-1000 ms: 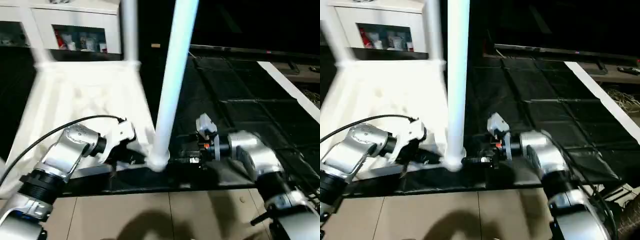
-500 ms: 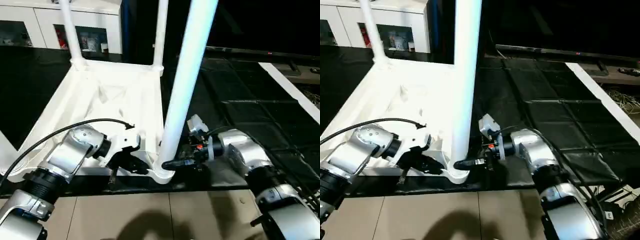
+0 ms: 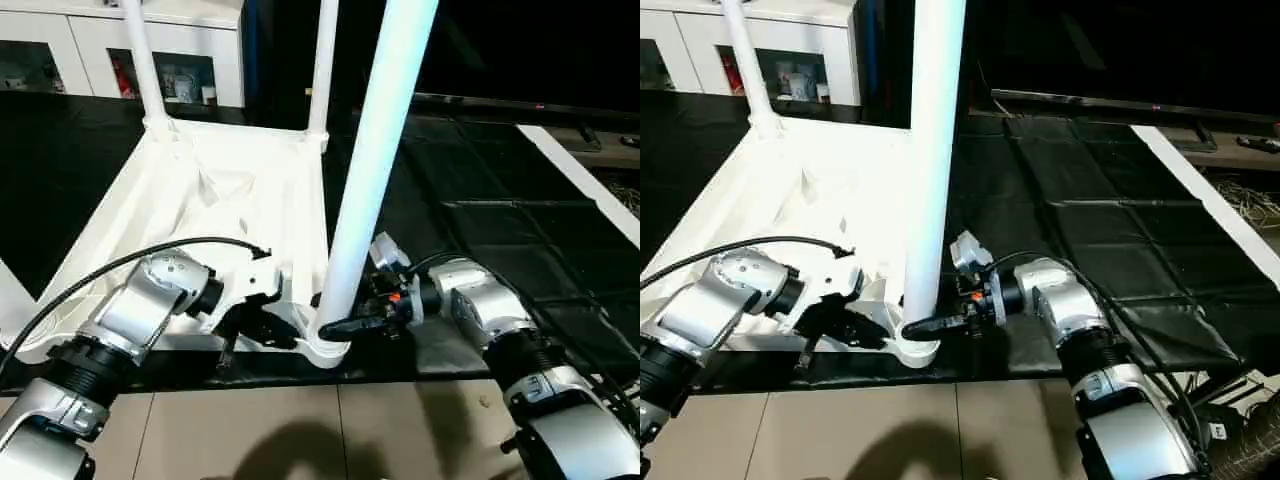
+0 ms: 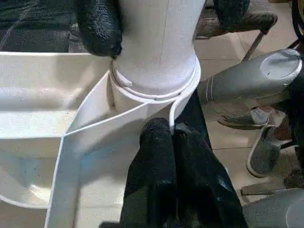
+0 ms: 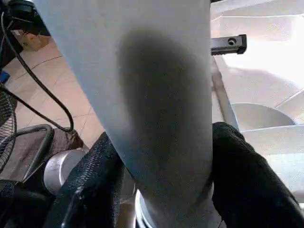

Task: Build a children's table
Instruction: Rotate leg to tighten

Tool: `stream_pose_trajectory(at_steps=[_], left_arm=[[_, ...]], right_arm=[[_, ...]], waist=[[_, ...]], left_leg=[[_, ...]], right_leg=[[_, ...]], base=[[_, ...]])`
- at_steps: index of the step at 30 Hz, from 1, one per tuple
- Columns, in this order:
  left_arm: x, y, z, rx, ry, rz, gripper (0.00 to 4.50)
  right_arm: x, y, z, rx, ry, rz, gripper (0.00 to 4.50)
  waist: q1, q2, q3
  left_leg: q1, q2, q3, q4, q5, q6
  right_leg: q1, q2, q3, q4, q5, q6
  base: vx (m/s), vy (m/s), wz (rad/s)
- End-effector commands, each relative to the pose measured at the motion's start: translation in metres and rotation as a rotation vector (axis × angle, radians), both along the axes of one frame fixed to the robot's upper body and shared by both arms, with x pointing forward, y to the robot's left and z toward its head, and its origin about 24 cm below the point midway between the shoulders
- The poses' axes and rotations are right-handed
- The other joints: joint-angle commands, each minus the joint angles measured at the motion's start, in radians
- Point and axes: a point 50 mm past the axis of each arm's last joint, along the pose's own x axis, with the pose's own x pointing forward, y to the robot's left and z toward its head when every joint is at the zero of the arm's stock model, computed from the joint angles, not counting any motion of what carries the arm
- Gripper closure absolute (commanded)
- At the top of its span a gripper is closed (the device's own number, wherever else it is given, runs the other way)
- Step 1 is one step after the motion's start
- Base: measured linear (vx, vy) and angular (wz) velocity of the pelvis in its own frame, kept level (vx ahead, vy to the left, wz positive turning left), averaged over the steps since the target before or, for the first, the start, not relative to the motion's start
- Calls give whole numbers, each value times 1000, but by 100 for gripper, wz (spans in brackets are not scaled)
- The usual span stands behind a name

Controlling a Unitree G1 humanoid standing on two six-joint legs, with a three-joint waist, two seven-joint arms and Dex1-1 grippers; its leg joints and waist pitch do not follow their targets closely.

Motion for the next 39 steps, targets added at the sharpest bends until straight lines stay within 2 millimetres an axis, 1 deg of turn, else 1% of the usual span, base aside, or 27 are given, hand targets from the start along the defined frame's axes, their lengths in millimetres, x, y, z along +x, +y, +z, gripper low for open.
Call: stream_pose_trajectory(at_steps=[1,3,4,5,6,11,12,13,14,15,16,17,18,19,20,21,24,26,27,28,30,31,33,35,37,38,39], left_arm=[[-4,-9,-4,11,27,-67,450],[-3,-9,-4,8,27,-51,450],[-3,-9,-4,6,27,-44,450],[-3,-9,-4,4,27,-37,450],[-2,-9,-4,-3,25,-22,450],[8,-16,-5,-53,-5,155,450],[11,-18,-5,-61,-11,188,450],[13,-20,-5,-74,-17,224,450],[15,-22,-5,-89,-20,259,450],[16,-24,-5,-100,-21,283,450],[19,-28,-4,-123,-26,343,450],[20,-30,-4,-134,-28,371,450],[21,-34,-4,-145,-24,409,450],[21,-36,-4,-153,-24,435,450],[23,-39,-4,-163,-30,471,450],[26,-46,-3,-178,-48,542,450],[31,-57,0,-207,-70,634,450],[34,-59,1,-219,-87,675,450],[36,-60,2,-225,-94,691,450],[36,-60,2,-225,-95,691,450],[37,-60,3,-225,-98,703,450],[37,-60,4,-224,-98,709,450],[37,-58,5,-221,-101,703,450],[36,-57,4,-214,-105,699,450],[36,-55,4,-209,-105,697,450],[35,-51,3,-201,-106,686,450],[35,-50,2,-199,-104,682,450]], right_arm=[[1,2,3,1,-6,17,227],[-1,3,3,4,-3,22,233],[-1,3,2,5,-3,22,233],[-1,3,2,6,-3,22,236],[-2,3,1,6,-3,21,238],[0,10,-7,-48,-22,-123,241],[1,12,-9,-61,-21,-157,243],[2,14,-10,-64,-25,-190,245],[4,17,-11,-66,-24,-229,247],[5,20,-11,-66,-22,-258,247],[8,26,-14,-82,-14,-337,248],[9,30,-16,-94,-6,-380,248],[10,37,-18,-104,9,-436,250],[11,41,-19,-109,19,-470,250],[12,47,-20,-113,29,-507,252],[14,59,-21,-121,38,-576,252],[21,71,-19,-139,36,-695,254],[24,73,-18,-138,43,-732,254],[26,73,-17,-133,40,-753,254],[26,73,-17,-132,40,-753,254],[25,73,-15,-109,40,-740,254],[24,74,-14,-104,40,-735,221],[22,71,-15,-105,29,-721,187],[22,69,-15,-98,27,-717,185],[21,66,-16,-90,29,-713,145],[21,58,-16,-69,28,-703,140],[21,55,-16,-66,29,-700,140]], waist=[[-7,10,-63],[-7,10,-63],[-8,4,-62],[-6,9,-62],[-7,9,-62],[-6,8,-59],[-7,8,-56],[-10,6,-55],[-12,6,-54],[-14,5,-50],[-22,4,-50],[-28,3,-48],[-42,1,-49],[-47,2,-50],[-51,9,-52],[-63,5,-52],[-84,14,-55],[-89,18,-57],[-90,18,-57],[-90,17,-58],[-87,16,-57],[-87,15,-57],[-81,14,-59],[-79,13,-61],[-72,14,-62],[-71,14,-64],[-68,15,-68]], left_leg=[[-25,-56,58,-75,-123,25],[-26,-57,59,-75,-121,24],[-26,-57,60,-74,-122,26],[-25,-57,59,-75,-124,25],[-25,-56,59,-75,-126,24],[-23,-57,60,-75,-130,17],[-22,-59,61,-76,-145,13],[-27,-61,59,-77,-161,8],[-28,-62,59,-78,-167,2],[-21,-65,60,-76,-207,2],[-26,-68,56,-76,-225,3],[-28,-69,56,-76,-228,-3],[-30,-74,51,-72,-245,-5],[-31,-76,49,-71,-251,-5],[-29,-76,48,-72,-256,-3],[-36,-75,46,-73,-253,-1],[-32,-71,41,-80,-274,7],[-34,-67,38,-87,-277,17],[-31,-66,39,-87,-283,20],[-21,-64,42,-87,-287,28],[-18,-63,47,-88,-264,40],[-18,-63,48,-87,-260,42],[-17,-65,53,-85,-240,46],[-20,-64,54,-85,-216,47],[-16,-65,59,-82,-193,48],[-18,-65,59,-82,-179,49],[-21,-63,57,-83,-143,53]], right_leg=[[85,-17,33,-72,-239,-185],[85,-16,33,-72,-237,-184],[85,-16,33,-74,-242,-181],[84,-17,33,-73,-249,-180],[83,-16,33,-74,-252,-179],[81,-15,34,-78,-273,-167],[78,-13,34,-83,-303,-158],[84,-13,31,-86,-356,-137],[83,-14,31,-89,-386,-123],[76,-13,26,-102,-470,-93],[79,-15,21,-108,-536,-62],[78,-14,21,-111,-558,-48],[77,-16,8,-124,-633,-4],[77,-16,4,-126,-644,5],[77,-17,2,-130,-645,8],[79,-15,-3,-130,-629,9],[82,-13,-10,-132,-566,-16],[88,-14,-10,-129,-505,-39],[85,-13,-9,-129,-489,-48],[78,-13,-5,-128,-456,-70],[77,-11,4,-121,-391,-108],[77,-11,6,-119,-382,-114],[77,-11,13,-116,-365,-127],[78,-11,16,-111,-336,-136],[75,-10,20,-107,-299,-157],[78,-10,21,-103,-280,-163],[84,-10,23,-95,-227,-177]], base=[[0,0,0],[0,0,0],[0,0,0],[0,0,0],[0,0,0],[0,0,0],[0,0,0],[0,0,0],[0,0,0],[0,0,0],[0,0,0],[0,0,0],[0,0,0],[0,0,0],[0,0,0],[0,0,0],[0,0,0],[0,0,0],[0,0,0],[0,0,0],[0,0,0],[0,0,0],[0,0,0],[0,0,0],[0,0,0],[0,0,0],[0,0,0]])
